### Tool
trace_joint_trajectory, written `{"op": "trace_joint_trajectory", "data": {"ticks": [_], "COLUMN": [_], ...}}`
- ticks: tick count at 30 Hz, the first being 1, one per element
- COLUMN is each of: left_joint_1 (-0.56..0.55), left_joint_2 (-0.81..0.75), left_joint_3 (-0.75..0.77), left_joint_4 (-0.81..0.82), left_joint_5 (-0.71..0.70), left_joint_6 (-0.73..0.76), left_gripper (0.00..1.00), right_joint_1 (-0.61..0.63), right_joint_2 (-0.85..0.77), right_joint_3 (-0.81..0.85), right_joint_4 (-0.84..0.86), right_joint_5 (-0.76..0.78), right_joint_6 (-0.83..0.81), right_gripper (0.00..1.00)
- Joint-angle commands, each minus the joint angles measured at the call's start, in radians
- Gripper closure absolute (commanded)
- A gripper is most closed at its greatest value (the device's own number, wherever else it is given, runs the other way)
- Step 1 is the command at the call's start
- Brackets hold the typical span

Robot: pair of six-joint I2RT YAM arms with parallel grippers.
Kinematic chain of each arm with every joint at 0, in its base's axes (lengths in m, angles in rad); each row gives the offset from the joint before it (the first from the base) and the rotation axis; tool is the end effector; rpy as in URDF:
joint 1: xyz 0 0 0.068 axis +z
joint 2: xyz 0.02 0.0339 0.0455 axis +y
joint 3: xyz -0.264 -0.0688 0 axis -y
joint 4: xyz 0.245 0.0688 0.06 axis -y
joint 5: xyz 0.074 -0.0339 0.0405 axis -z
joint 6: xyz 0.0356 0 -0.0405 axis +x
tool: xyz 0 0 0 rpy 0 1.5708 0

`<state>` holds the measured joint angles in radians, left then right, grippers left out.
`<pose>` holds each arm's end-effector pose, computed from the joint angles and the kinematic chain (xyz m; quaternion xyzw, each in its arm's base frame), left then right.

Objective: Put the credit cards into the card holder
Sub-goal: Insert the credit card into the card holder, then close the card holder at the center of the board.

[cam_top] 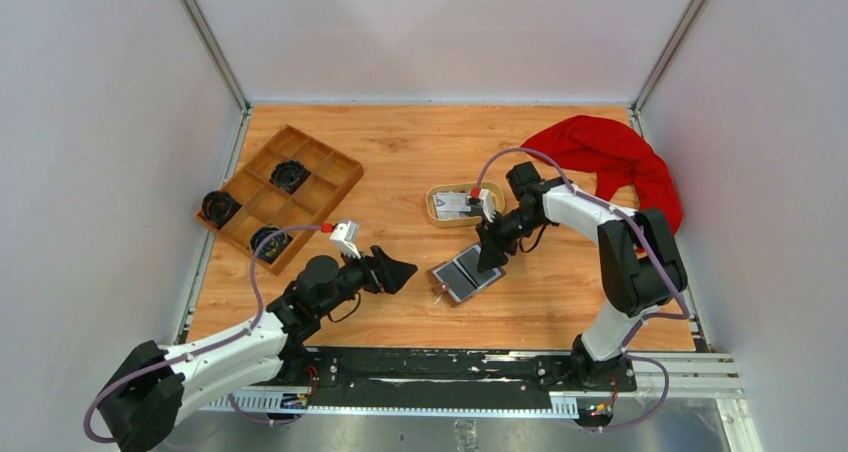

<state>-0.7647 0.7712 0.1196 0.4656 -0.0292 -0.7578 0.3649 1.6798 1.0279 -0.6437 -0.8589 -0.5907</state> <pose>0.1231 -0.1167 0.1764 -0.0067 0.7697 -0.4322 0.4699 0.2765 0.1345 0.1814 -0.4648 0.7735 0.3958 0.1704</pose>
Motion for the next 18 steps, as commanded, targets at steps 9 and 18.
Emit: {"op": "trace_joint_trajectory", "data": {"ticks": [9,18], "left_joint_1": [0.007,0.007], "left_joint_2": [0.378,0.575], "left_joint_3": [0.094,0.109], "left_joint_4": [0.146,0.302], "left_joint_5": [0.194,0.190], "left_joint_6": [-0.156,-0.229], "left_gripper": [0.21,0.31], "right_joint_1": [0.019,0.138], "right_joint_2": [0.083,0.107], "right_joint_3": [0.013,-0.019], "right_joint_4": [0.015,0.229], "right_joint_5": [-0.352,-0.228], "right_joint_6": [0.215,0.448], "right_gripper": [0.54,0.55]}}
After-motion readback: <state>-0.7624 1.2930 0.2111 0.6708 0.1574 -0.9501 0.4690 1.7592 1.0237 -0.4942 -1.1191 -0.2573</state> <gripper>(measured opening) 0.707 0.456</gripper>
